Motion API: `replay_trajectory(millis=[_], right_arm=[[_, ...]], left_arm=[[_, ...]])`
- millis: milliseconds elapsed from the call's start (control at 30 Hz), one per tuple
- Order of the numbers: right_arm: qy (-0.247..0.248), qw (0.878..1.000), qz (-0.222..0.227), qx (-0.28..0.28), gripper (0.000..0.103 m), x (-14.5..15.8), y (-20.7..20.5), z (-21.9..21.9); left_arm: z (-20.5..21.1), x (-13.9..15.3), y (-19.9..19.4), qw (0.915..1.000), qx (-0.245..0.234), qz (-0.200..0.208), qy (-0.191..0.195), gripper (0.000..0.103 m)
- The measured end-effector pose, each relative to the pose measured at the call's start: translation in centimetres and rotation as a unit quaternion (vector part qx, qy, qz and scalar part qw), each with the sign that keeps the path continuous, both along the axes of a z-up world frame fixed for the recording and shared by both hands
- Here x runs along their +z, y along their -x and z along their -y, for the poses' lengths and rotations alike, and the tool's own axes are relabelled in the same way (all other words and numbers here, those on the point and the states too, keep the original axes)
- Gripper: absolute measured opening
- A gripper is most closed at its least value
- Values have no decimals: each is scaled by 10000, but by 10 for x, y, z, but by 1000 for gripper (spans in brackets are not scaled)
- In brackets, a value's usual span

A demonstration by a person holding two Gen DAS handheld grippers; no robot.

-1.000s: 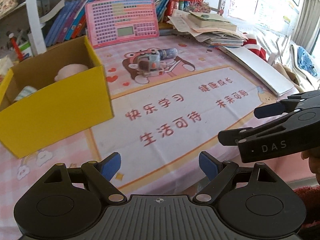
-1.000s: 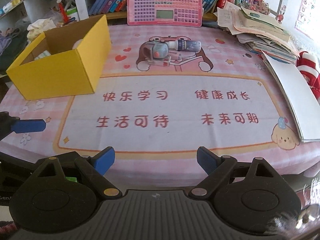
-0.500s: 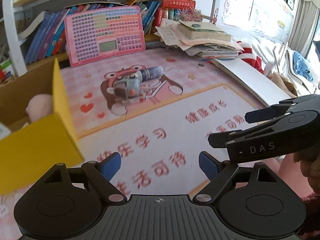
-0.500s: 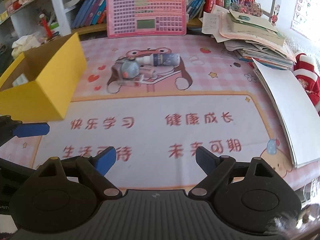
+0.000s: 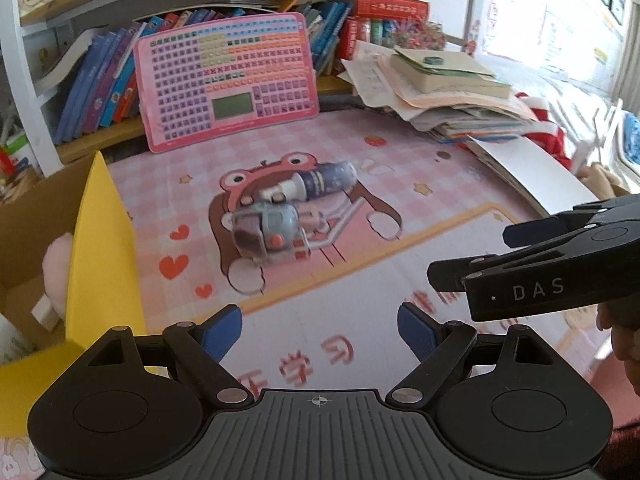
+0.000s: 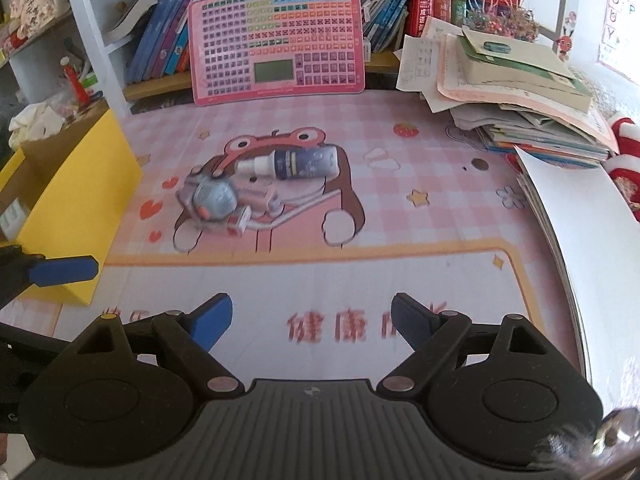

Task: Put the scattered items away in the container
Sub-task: 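Lower the left gripper onto the grey toy truck while the right reaches the spray bottle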

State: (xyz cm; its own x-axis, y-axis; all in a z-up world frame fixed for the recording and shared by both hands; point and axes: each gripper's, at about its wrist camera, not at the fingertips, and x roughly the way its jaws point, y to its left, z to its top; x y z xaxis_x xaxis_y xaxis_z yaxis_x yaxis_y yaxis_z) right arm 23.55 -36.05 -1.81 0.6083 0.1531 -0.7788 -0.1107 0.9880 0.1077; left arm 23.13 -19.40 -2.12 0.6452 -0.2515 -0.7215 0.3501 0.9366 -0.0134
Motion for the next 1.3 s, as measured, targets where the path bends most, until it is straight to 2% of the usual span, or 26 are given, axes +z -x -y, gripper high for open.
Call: replay_trajectory(millis=[333, 533, 633, 767, 1000, 1167, 1300], right_arm=[[-169, 9993, 35, 339, 87, -8, -59, 11], [-243, 9984, 2, 509, 87, -18, -104, 11], [-295, 9978, -53, 599, 87, -23, -127, 8], [-291, 9959, -131, 849, 87, -29, -156, 0], [-45, 9901, -303, 1370, 87, -46, -194, -13], [202, 9818, -424, 1841, 86, -56, -208, -23], [485, 9755, -407, 2107, 86, -63, -218, -31]], left_arm=[[10, -5, -49, 9974, 705, 17, -121, 87], [16, -12, -76, 9952, 963, 84, -169, 86], [18, -15, -88, 9945, 1028, 122, -155, 80], [18, -24, -105, 9928, 1187, 96, -104, 78], [16, -36, -121, 9915, 1294, -54, -82, 75], [15, -44, -129, 9914, 1299, -156, -82, 74], [16, -50, -134, 9913, 1281, -270, -112, 70]])
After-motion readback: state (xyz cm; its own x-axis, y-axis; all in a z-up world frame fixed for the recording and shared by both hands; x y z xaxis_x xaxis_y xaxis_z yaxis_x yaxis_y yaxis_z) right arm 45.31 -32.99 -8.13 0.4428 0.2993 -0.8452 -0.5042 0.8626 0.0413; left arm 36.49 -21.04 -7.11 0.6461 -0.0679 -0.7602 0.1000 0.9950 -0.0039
